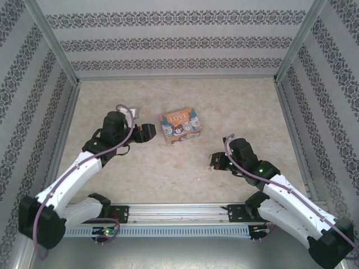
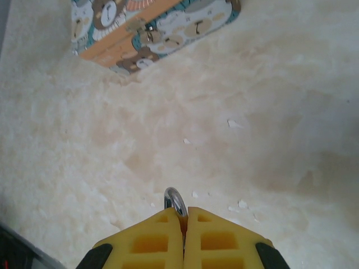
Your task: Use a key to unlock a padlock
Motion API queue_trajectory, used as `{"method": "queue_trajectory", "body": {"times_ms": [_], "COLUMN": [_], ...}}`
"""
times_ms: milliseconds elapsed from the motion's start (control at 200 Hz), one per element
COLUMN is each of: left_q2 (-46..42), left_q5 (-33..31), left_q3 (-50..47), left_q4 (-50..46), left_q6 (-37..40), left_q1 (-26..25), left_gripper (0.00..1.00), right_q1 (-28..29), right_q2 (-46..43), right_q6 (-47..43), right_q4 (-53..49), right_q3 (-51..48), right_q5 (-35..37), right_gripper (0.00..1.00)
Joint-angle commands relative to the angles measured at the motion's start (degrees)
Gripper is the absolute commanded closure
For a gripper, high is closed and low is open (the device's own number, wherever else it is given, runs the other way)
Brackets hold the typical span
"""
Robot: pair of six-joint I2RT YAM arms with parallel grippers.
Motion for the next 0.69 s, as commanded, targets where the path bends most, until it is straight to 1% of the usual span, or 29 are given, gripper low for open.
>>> {"method": "queue_trajectory", "body": {"times_ms": [0,195,370,535,690], "left_q2": [-5.59,-14.03,-19.52,-22.46,-23.19], "left_q5": [-4.91,-8.49,-11.36,-13.49,-13.95], "left_q3": [-3.95,-9.25,-12.99,-15.65,-16.47], "left_q4": [1.02,0.58,0.63,0.94,0.75], "left_q6": [2.49,3.02,2.84,2.58,2.23], "left_q1": [0.93,1.19,1.18,1.3,1.27], "left_gripper": [0.25,0.19,0.15,0.11,0.11], "right_q1": [1.18,2.73,4.14,5.28,5.83], "right_q2": [0.6,1.84,3.0,4.51,6.76], "right_q6": [0.21,0.97,1.58,2.02,1.68], "right_q4": [-4.54,-6.29,-7.85,-8.23,-8.5], "right_q3": [2.33,2.73,2.63,2.19,2.3], "right_q5": [-1.19,-1.52,-1.71,-1.62,-1.71], "right_gripper": [1.0,1.0,1.0,1.0,1.0]}}
